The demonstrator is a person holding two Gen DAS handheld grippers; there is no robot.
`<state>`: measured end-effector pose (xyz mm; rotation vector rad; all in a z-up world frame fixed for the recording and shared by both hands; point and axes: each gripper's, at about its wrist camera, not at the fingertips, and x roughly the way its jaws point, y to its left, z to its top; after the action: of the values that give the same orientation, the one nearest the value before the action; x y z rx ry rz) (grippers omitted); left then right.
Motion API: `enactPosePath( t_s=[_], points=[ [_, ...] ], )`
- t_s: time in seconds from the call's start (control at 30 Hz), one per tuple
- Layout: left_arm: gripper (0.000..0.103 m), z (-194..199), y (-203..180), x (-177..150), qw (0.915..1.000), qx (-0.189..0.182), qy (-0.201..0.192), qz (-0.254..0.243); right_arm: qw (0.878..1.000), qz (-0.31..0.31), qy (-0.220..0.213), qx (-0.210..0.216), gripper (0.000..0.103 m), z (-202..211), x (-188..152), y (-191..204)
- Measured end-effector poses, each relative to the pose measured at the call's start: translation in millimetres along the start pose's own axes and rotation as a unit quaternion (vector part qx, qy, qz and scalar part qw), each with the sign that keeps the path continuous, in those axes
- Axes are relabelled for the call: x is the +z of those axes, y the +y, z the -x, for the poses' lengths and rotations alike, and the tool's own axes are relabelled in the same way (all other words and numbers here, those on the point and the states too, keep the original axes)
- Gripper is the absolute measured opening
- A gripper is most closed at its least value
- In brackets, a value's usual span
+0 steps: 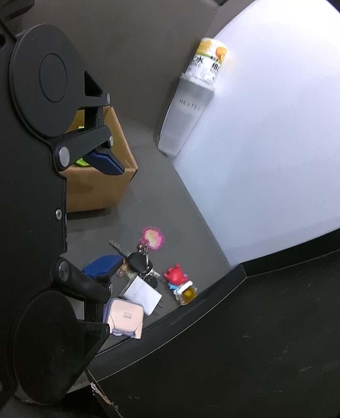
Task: Organize rigid objects
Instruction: 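Open the right gripper to drop the figurine and withdraw upward, then move the right gripper to the key bunch and close on the keys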
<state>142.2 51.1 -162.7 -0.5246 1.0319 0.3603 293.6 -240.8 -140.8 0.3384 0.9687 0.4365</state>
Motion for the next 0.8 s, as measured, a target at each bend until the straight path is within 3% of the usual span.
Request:
enactPosePath(
  t_s=[0.17, 0.57, 0.8],
  points=[
    [0.013, 0, 0, 0, 1.0, 0.0, 0.001, 0.001, 1.0, 0.02, 0.002, -0.022, 0.067, -15, -1, 0],
    [0.013, 0, 0, 1, 1.0, 0.0, 0.004, 0.005, 0.988, 0.135, 0.019, -0.07, 0.067, -61, 9, 3],
    [0.013, -1, 1, 1, 1.0, -0.001, 0.004, 0.008, 0.979, 0.176, 0.037, -0.097, 0.06, -86, 11, 3]
  ],
)
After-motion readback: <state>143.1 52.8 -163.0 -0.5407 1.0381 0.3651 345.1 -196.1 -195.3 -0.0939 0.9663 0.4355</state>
